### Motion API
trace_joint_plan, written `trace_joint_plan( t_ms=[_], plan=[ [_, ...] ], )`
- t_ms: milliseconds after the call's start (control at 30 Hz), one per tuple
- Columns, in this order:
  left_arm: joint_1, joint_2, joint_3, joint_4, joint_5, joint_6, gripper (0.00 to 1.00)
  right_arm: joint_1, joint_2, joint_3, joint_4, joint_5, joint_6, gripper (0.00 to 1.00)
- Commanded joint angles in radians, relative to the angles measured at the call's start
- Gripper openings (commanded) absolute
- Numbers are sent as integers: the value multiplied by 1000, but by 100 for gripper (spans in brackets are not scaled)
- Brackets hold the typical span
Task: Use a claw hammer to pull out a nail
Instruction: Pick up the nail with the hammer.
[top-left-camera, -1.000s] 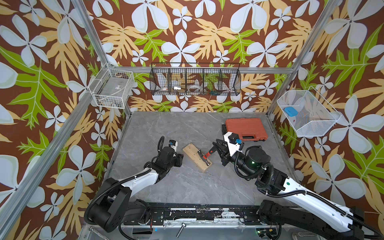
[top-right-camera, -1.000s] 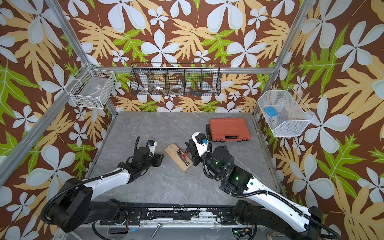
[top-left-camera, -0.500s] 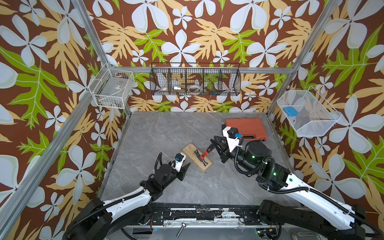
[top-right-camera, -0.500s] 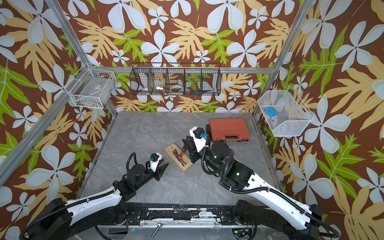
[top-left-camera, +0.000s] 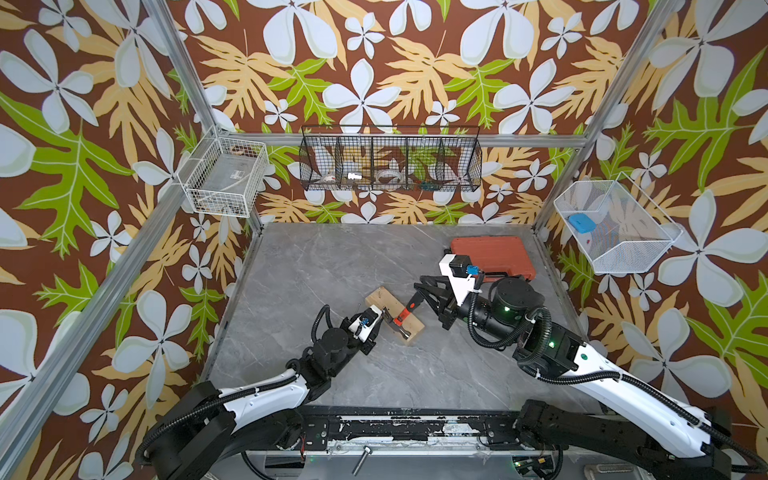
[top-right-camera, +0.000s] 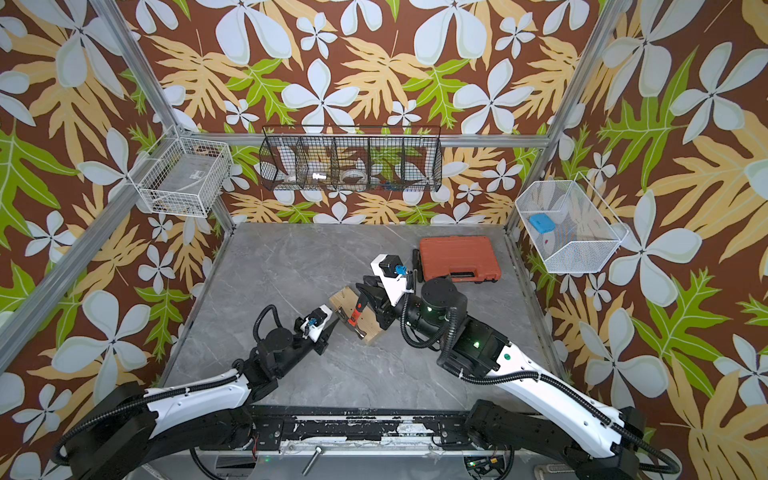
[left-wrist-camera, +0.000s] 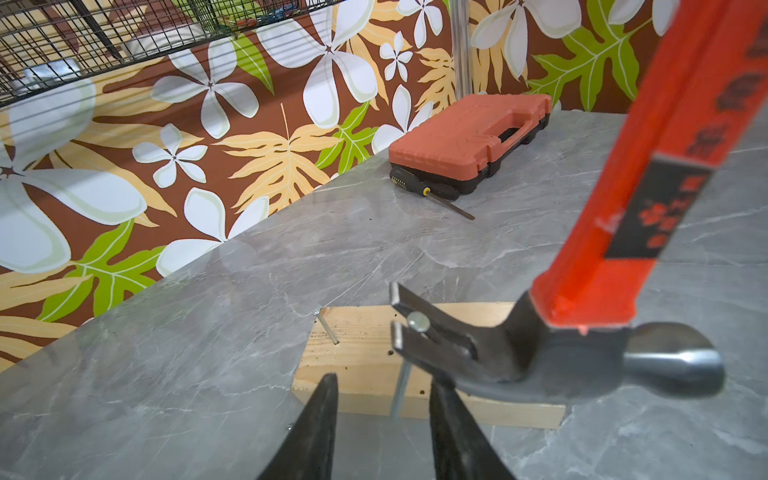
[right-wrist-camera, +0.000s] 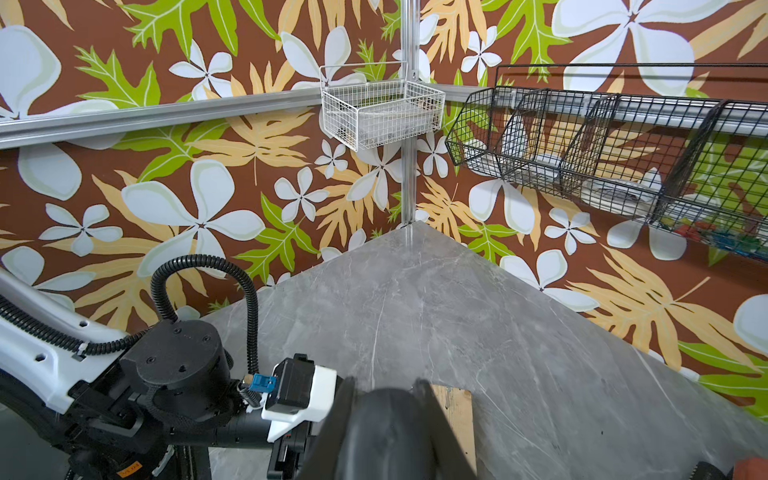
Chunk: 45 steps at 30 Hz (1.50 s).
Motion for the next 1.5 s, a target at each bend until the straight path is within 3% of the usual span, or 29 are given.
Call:
trace_joint_plan(
  t_ms=[0,567,967,1267,1467],
  plan=[
    [0,13,10,47,-14,20,40,2,-9,11,82,-24,-3,0],
    [-2,69,21,57,2,17,34,2,-33,10,77,-37,-12,0],
    [-4,59,19,63,6,32,10,2,-20,19,71,-42,-14,0],
    [-5,41,6,78,-11,26,3,2,-5,21,48,-31,-18,0],
    [-4,59,40,25,-98,-52,3,2,-2,27,28,-8,-21,0]
  ],
)
